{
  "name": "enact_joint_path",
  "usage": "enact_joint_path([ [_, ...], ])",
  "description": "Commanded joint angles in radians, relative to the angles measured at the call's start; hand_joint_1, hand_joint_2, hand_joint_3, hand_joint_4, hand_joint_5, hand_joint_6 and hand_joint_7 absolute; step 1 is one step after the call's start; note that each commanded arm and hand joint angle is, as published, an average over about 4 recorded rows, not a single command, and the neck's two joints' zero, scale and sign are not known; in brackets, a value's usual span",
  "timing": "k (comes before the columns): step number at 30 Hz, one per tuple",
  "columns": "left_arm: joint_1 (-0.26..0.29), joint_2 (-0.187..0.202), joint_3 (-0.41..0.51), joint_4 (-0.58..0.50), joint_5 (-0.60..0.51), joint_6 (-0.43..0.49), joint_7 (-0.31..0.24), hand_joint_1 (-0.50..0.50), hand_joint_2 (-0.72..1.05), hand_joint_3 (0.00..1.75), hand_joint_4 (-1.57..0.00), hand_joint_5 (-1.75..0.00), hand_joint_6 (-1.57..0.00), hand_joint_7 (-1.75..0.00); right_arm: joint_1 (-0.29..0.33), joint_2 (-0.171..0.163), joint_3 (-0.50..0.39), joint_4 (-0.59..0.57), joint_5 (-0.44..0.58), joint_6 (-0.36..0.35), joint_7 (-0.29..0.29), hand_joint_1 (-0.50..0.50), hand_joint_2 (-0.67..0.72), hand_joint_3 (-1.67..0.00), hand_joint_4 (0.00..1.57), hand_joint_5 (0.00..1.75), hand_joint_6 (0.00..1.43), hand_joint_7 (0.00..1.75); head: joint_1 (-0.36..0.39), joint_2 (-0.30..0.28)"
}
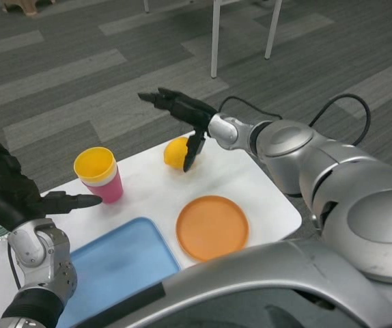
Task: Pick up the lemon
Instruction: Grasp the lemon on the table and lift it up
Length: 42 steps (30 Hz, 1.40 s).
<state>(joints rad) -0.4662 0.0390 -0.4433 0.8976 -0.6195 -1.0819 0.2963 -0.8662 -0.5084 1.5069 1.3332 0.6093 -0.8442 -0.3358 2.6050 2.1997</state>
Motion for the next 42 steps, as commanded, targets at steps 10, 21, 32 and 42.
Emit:
enact_joint_path([
  [10, 0.008, -0.001, -0.027, -0.003, -0.029, 0.002, -0.002, -0.5, -0.72, 0.09, 0.0, 0.0, 0.0, -0.07, -0.03, 0.059, 0.202, 0.142, -0.008, 0.033, 0.096, -0.12, -0.29, -0.08, 0.0, 0.0, 0.0, 0.0, 0.012, -0.011],
  [21, 0.037, 0.002, -0.053, -0.029, -0.031, 0.002, -0.003, -0.5, -0.72, 0.09, 0.0, 0.0, 0.0, -0.07, -0.036, 0.123, 0.342, 0.242, -0.02, 0.054, 0.103, -0.15, -0.35, -0.08, 0.0, 0.0, 0.0, 0.0, 0.039, -0.003],
  [32, 0.052, 0.013, -0.09, -0.04, -0.061, -0.001, -0.008, -0.5, -0.72, 0.09, 0.0, 0.0, 0.0, -0.07, -0.021, 0.158, 0.492, 0.312, -0.023, 0.061, 0.107, -0.14, -0.35, -0.08, 0.0, 0.0, 0.0, 0.0, 0.071, 0.006],
  [42, 0.06, 0.009, -0.094, -0.039, -0.074, -0.005, -0.014, -0.5, -0.72, 0.09, 0.0, 0.0, 0.0, -0.07, -0.002, 0.156, 0.526, 0.362, -0.026, 0.063, 0.131, -0.15, -0.41, -0.08, 0.0, 0.0, 0.0, 0.0, 0.074, 0.001],
])
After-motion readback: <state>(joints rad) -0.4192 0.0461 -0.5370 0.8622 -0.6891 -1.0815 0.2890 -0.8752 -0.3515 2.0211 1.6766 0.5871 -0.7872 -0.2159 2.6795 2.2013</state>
